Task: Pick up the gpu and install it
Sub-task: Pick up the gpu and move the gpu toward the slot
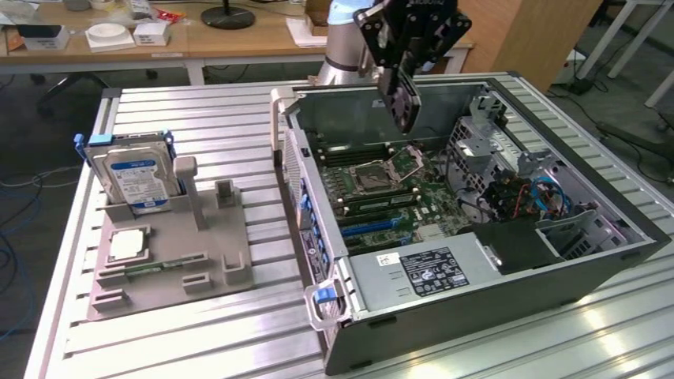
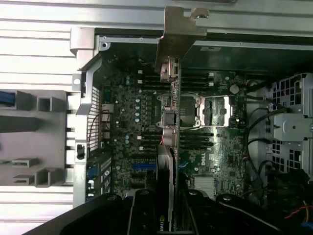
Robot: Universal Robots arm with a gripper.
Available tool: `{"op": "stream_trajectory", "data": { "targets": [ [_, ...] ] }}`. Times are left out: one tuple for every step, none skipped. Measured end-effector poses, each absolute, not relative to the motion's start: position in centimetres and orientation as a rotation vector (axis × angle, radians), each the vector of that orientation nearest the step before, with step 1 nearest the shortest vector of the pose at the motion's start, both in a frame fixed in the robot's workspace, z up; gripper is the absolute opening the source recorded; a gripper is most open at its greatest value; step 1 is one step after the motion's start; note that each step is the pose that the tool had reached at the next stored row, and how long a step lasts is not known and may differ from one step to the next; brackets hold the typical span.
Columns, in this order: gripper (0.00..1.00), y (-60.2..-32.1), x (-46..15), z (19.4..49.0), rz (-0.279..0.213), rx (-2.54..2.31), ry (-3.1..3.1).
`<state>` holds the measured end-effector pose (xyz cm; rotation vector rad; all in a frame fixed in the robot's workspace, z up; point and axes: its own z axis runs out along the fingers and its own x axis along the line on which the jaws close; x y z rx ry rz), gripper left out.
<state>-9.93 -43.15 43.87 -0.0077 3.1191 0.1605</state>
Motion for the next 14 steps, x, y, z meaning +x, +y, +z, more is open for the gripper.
{"op": "stream_trajectory", "data": {
  "targets": [
    [0.27,-43.2,-9.6,43.9,0.162,-0.007,3.119],
    [0.27,-43.2,-9.3,43.9,0.163,-0.007,3.119],
    [0.27,-43.1,-9.0,43.9,0.164,-0.006,3.119],
    [0.27,-43.1,-8.7,43.9,0.166,-0.006,3.119],
    [0.27,-43.1,-8.4,43.9,0.167,-0.006,3.119],
    [0.27,-43.2,-8.1,43.9,0.168,-0.006,3.119],
    [0.27,-43.2,-7.8,43.9,0.169,-0.005,3.119],
    [0.27,-43.1,-7.4,43.9,0.17,-0.005,3.118],
    [0.27,-43.1,-7.1,43.9,0.172,-0.005,3.118],
    [0.27,-43.1,-6.7,43.9,0.173,-0.005,3.118],
    [0.27,-43.2,-6.4,43.9,0.174,-0.004,3.118],
    [0.27,-43.2,-6.1,43.8,0.175,-0.004,3.118],
    [0.27,-43.2,-5.8,43.8,0.177,-0.003,3.118],
    [0.27,-43.2,-5.5,43.8,0.178,-0.003,3.118]
  ]
}}
